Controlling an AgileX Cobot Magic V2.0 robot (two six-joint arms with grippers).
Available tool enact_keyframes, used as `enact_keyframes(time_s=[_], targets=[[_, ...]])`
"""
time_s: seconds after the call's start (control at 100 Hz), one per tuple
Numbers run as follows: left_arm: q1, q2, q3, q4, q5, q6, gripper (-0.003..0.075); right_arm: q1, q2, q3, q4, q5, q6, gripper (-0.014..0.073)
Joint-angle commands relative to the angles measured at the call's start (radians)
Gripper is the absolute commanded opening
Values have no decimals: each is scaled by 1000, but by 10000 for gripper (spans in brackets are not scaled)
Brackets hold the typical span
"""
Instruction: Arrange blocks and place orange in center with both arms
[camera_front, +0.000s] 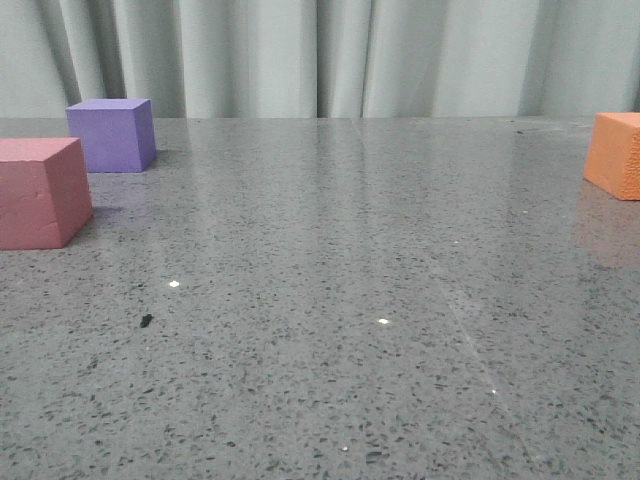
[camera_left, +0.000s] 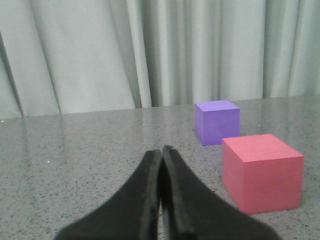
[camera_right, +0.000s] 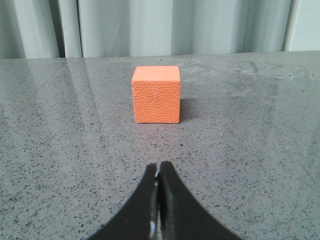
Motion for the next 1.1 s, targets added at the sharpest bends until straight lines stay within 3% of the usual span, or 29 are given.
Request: enact_keyframes(time_s=[0.0, 0.55, 0.76, 0.94, 1.09], targets=[[-8, -32, 55, -2, -77, -3, -10, -6, -24, -14, 0, -80, -5, -67], [-8, -32, 55, -2, -77, -3, -10, -6, -24, -14, 0, -82, -5, -67], [-8, -32, 55, -2, -77, -3, -10, -4, -21, -29, 1, -233, -4, -67], [-8, -32, 55, -2, -77, -3, -10, -4, 69, -201, 17, -1, 50, -67], [-8, -32, 55, -2, -77, -3, -10, -4, 267, -416, 17, 201, 50, -67]])
